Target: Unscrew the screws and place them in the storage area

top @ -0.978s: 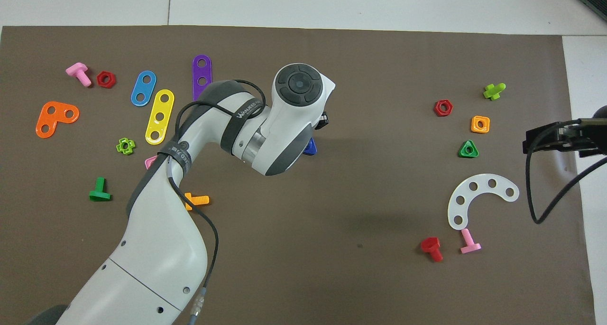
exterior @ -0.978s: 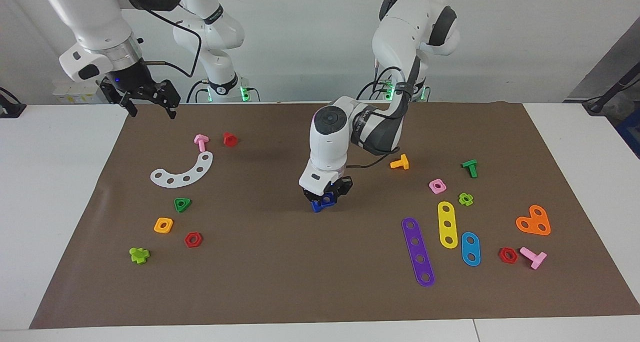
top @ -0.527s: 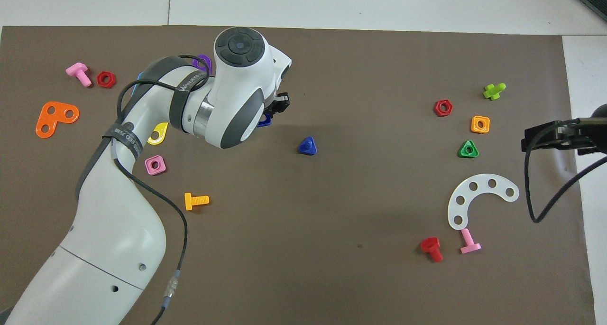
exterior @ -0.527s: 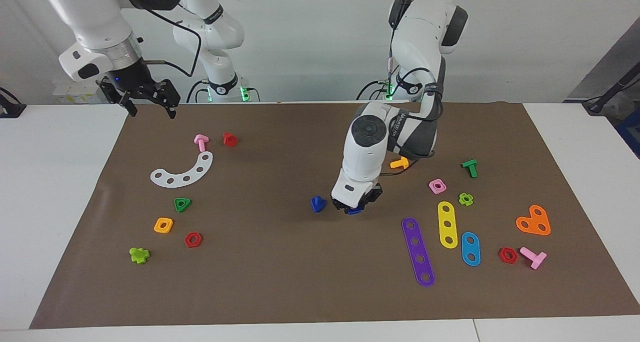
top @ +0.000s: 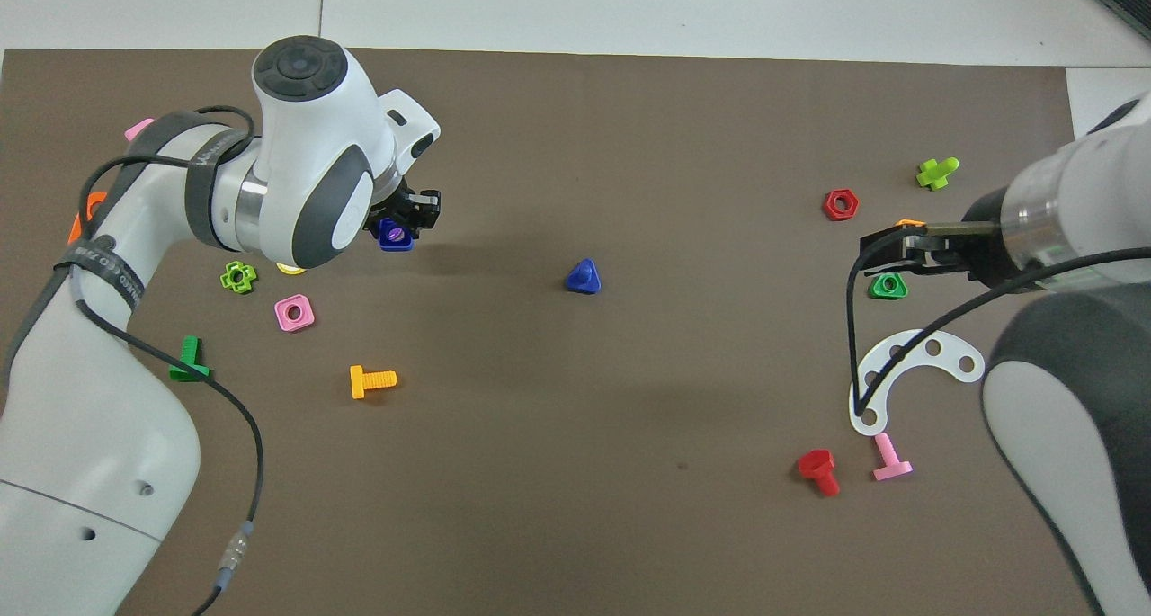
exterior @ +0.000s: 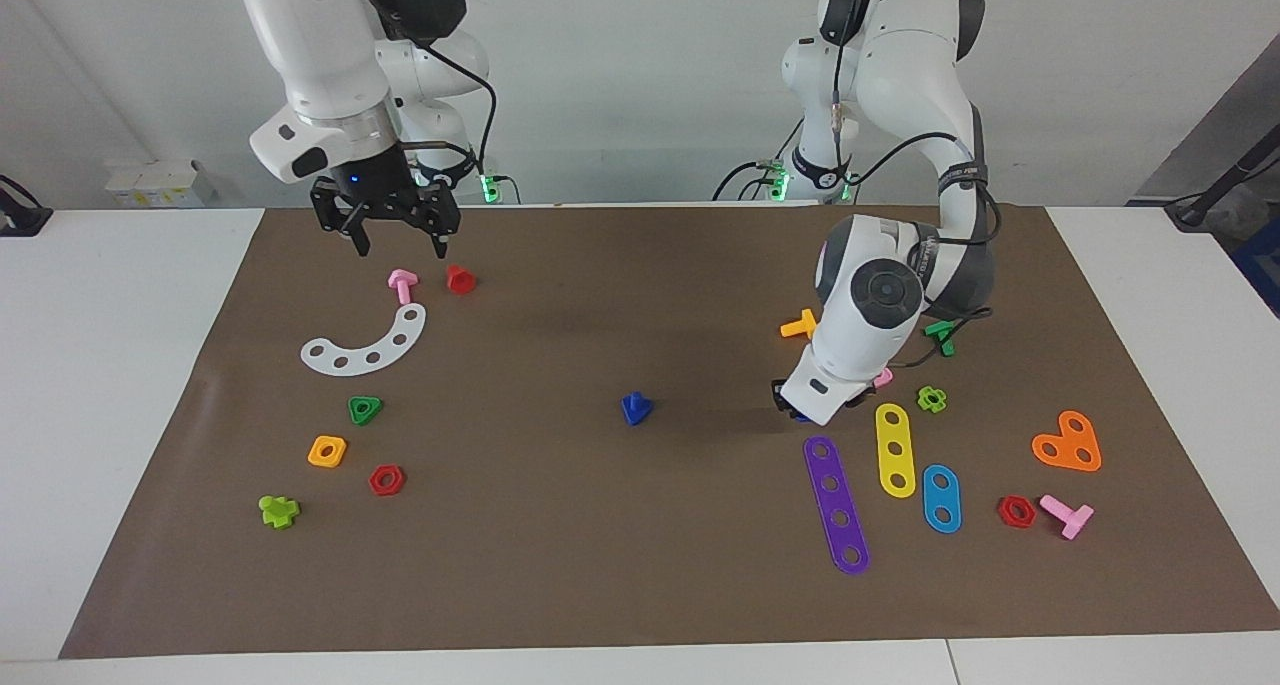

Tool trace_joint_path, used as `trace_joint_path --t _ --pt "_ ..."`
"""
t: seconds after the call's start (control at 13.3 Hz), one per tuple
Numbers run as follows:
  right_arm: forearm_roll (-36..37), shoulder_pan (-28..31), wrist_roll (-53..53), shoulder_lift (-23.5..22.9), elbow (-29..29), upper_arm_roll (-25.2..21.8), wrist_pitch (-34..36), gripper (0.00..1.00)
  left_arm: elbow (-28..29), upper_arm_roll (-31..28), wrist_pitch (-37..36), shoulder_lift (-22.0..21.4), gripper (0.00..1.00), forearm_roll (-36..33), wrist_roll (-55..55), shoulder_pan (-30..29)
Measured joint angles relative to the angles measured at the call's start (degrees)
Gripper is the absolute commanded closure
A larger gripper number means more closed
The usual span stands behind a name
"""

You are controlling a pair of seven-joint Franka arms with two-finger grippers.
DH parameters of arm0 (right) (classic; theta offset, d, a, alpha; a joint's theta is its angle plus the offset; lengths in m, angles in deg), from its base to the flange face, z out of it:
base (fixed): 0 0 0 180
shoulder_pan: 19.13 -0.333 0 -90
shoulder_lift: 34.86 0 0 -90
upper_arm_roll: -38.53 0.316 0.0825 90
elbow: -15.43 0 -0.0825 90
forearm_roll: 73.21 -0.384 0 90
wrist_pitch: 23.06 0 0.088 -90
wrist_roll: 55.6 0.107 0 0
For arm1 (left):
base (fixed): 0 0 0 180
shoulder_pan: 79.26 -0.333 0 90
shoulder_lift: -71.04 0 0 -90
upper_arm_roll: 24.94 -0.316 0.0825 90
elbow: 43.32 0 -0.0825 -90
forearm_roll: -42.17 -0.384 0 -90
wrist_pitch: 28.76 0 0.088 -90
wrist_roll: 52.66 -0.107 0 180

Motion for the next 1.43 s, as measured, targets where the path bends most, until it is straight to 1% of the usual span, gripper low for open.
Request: trace_joint_path --t 0.08,0.3,0.38,0.45,0.53,0.6,0.68,0.98,1.05,1.13,1.2,1.28,1.43 --pt "0.0 -2.1 3.3 -1.7 0.2 0.1 -2.3 0.00 3.9 0.0 2.8 -1.9 0.67 0.1 -1.0 -0.5" --pt "0.1 -8.8 12.0 -8.1 0.9 0.2 -10.4 0.00 15.9 0.0 14.4 -6.8 0.66 0.1 -2.0 -0.8" --pt "0.5 -11.4 15.3 -10.8 1.5 0.3 -13.1 0.00 18.4 0.0 16.4 -7.7 0.63 0.1 -2.5 -0.9" --pt "0.9 -13.6 18.2 -13.7 2.7 0.3 -15.3 0.00 19.9 0.0 17.2 -8.2 0.54 0.1 -3.2 -0.9" --pt "1.1 -15.1 19.7 -16.4 3.9 0.3 -16.9 0.00 20.5 0.0 17.4 -8.6 0.37 0.1 -3.6 -0.9" --pt "1.1 -16.1 20.1 -19.0 5.0 0.3 -18.8 0.00 20.8 0.0 17.5 -9.0 0.08 0.1 -3.9 -0.9" --pt "1.1 -16.6 20.1 -21.3 5.8 0.3 -20.7 0.00 20.9 0.0 17.6 -9.2 0.00 0.1 -4.0 -0.9" --pt "1.6 -18.3 20.1 -30.0 7.9 0.2 -27.4 0.01 20.9 -0.1 18.2 -10.0 0.00 0.1 -4.1 -1.5" --pt "2.5 -18.4 20.2 -31.4 8.4 0.2 -28.3 0.06 20.9 -0.1 18.2 -10.6 0.00 0.1 -4.1 -2.2" --pt "2.8 -18.4 20.2 -32.1 8.5 0.1 -28.4 0.15 20.8 -0.2 18.2 -11.5 0.00 0.1 -4.2 -3.1" --pt "3.0 -18.4 20.2 -32.5 8.5 0.1 -28.5 0.28 20.7 -0.2 17.9 -12.8 0.00 0.1 -4.3 -4.1" --pt "3.1 -18.4 20.2 -32.8 8.3 0.1 -28.7 0.39 20.6 -0.2 16.8 -14.4 0.00 0.1 -4.4 -5.3" --pt "3.4 -18.4 20.2 -33.1 7.7 0.0 -29.4 0.43 20.6 -0.3 13.0 -18.1 0.00 0.1 -5.7 -8.3"
